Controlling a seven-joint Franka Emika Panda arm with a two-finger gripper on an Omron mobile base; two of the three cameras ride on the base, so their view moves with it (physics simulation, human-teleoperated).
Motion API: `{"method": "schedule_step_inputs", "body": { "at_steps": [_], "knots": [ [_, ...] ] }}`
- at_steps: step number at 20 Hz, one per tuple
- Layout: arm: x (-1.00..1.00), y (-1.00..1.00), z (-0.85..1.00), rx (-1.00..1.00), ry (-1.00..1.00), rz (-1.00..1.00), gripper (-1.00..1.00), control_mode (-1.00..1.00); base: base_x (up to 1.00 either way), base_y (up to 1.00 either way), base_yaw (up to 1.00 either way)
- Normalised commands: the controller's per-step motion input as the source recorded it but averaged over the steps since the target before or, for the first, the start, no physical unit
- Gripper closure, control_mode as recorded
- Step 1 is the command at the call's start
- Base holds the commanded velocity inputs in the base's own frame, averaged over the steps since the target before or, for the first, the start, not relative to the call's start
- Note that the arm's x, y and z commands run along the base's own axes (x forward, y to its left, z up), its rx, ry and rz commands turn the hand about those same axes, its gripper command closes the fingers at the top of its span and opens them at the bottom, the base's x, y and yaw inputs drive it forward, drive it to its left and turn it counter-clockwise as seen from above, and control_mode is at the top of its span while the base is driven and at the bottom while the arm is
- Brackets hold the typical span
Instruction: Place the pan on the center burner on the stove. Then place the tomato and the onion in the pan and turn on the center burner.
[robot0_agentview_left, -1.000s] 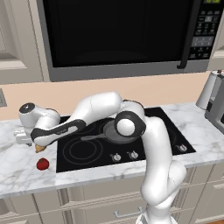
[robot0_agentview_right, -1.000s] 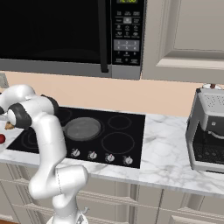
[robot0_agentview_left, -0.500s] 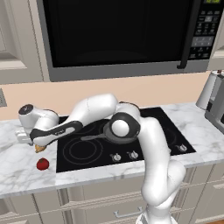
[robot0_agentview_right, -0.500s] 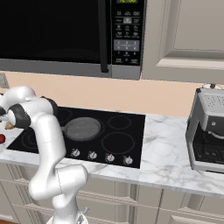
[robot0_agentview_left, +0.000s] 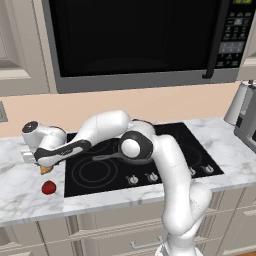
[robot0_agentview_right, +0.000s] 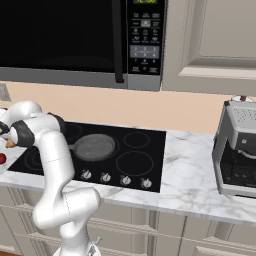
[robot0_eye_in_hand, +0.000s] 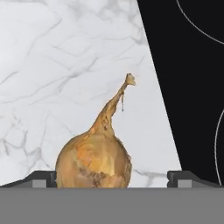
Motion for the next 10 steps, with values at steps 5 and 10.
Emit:
{"method": "schedule_step_inputs", "body": {
  "at_steps": [5,10],
  "knots": [
    [0.19,0.04,-0.18,-0.06,0.0,-0.06,-1.0,-1.0,0.0,0.0,0.0],
    [0.05,0.08,-0.2,-0.06,0.0,-0.07,-1.0,-1.0,0.0,0.0,0.0]
  ]
}}
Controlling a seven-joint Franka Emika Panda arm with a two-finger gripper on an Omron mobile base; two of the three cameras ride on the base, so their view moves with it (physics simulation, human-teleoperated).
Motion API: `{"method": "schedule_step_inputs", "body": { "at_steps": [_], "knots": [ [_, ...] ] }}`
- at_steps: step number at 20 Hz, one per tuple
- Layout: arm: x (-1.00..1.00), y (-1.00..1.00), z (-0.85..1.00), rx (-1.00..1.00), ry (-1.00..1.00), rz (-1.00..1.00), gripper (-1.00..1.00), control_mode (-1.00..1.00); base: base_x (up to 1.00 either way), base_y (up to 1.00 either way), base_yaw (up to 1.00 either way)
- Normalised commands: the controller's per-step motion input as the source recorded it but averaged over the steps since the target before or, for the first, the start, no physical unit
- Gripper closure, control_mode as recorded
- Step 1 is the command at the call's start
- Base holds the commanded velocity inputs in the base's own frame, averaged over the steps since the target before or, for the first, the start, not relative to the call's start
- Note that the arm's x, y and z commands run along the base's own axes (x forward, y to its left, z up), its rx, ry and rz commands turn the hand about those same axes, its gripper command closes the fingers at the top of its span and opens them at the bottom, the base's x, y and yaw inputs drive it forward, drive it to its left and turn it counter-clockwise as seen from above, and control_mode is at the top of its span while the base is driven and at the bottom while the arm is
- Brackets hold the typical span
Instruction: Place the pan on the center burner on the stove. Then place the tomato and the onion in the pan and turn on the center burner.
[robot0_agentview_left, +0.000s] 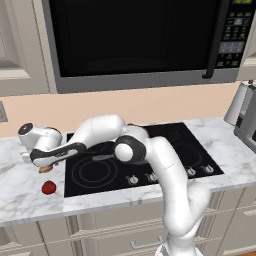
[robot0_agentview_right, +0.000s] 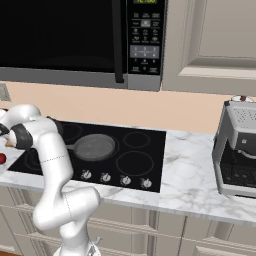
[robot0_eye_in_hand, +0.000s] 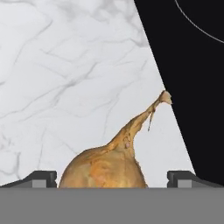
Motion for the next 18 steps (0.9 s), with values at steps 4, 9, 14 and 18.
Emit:
{"method": "schedule_step_inputs", "body": {
  "at_steps": [4,9,14,18],
  "knots": [
    [0.0,0.09,-0.24,-0.06,0.0,-0.09,-1.0,-1.0,0.0,0.0,0.0],
    [0.0,0.02,-0.3,-0.05,0.0,-0.08,-1.0,-1.0,0.0,0.0,0.0],
    [0.0,0.05,-0.23,-0.08,0.0,-0.08,1.0,-1.0,0.0,0.0,0.0],
    [-0.24,-0.03,-0.17,-0.08,-0.02,-0.1,1.0,-1.0,0.0,0.0,0.0]
  ]
}}
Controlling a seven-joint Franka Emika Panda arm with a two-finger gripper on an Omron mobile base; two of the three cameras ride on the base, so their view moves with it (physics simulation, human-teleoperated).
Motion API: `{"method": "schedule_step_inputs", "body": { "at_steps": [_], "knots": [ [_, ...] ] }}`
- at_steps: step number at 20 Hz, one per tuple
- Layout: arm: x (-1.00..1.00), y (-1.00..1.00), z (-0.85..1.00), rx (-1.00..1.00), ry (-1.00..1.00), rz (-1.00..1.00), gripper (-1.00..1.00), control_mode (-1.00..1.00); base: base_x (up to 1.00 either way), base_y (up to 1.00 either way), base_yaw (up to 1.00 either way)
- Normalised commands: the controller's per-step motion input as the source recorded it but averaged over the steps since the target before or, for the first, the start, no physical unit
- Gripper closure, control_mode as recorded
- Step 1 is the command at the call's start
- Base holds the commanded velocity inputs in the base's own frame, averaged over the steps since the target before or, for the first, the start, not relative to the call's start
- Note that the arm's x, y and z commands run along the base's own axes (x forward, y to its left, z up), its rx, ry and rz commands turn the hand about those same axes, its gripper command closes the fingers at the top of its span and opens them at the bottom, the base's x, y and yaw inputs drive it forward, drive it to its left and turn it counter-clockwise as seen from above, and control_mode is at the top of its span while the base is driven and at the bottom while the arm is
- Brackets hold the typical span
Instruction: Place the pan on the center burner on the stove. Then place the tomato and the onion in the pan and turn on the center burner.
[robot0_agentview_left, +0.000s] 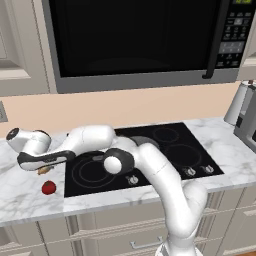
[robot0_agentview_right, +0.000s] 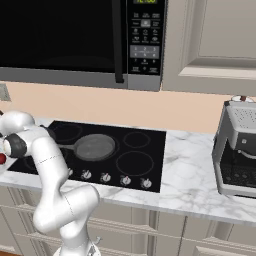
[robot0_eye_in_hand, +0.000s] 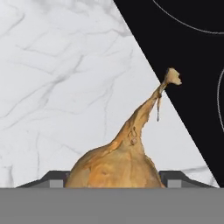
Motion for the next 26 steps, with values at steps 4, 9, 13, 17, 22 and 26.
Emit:
{"method": "schedule_step_inputs", "body": {
  "at_steps": [4,9,13,17,22,26],
  "knots": [
    [-0.42,-0.15,-0.06,-0.04,-0.13,-0.04,1.0,-1.0,0.0,0.0,0.0],
    [-0.64,-0.08,0.28,0.0,-0.27,0.0,1.0,-1.0,0.0,0.0,0.0],
    [-0.7,-0.18,0.57,0.0,-0.28,0.0,1.0,-1.0,0.0,0.0,0.0],
    [-0.59,-0.44,0.57,0.01,-0.23,0.0,1.0,-1.0,0.0,0.0,0.0],
    [-0.57,-0.95,0.38,0.0,-0.19,0.0,1.0,-1.0,0.0,0.0,0.0],
    [-0.71,-1.0,0.54,0.04,-0.25,0.0,1.0,-1.0,0.0,0.0,0.0]
  ]
}}
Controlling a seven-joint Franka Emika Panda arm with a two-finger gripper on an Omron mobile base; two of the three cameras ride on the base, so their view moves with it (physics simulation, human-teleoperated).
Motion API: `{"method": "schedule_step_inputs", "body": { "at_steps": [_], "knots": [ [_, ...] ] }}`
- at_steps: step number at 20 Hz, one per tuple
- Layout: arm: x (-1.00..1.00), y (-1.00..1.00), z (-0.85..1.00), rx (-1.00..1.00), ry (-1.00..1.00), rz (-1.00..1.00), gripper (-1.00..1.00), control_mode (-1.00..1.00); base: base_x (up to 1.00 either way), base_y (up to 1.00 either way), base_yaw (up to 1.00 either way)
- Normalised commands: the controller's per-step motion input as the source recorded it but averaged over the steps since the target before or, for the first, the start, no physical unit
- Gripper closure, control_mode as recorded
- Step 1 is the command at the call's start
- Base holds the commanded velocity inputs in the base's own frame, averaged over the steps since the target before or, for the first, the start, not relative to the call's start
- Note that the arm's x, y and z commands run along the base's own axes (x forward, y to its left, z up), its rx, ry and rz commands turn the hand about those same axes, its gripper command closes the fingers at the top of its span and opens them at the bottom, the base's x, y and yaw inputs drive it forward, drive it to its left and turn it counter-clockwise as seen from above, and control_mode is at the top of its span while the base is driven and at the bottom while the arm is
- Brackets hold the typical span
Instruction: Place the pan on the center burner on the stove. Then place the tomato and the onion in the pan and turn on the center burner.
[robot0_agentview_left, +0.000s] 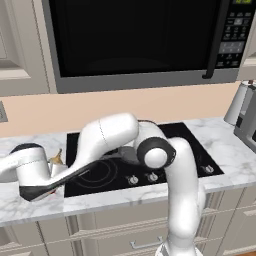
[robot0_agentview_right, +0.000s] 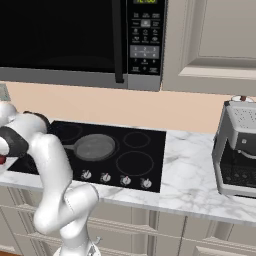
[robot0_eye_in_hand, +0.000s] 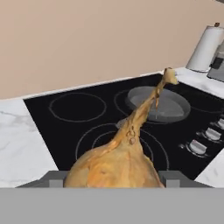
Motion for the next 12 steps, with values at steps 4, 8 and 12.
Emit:
{"method": "schedule_step_inputs", "body": {
  "at_steps": [4,8,12],
  "knots": [
    [-0.92,-1.0,0.58,0.08,-0.29,0.0,1.0,-1.0,0.0,0.0,0.0],
    [-0.81,-1.0,0.74,0.13,-0.32,0.0,1.0,-1.0,0.0,0.0,0.0],
    [-0.68,-1.0,0.77,0.16,-0.26,0.0,1.0,-1.0,0.0,0.0,0.0]
  ]
}}
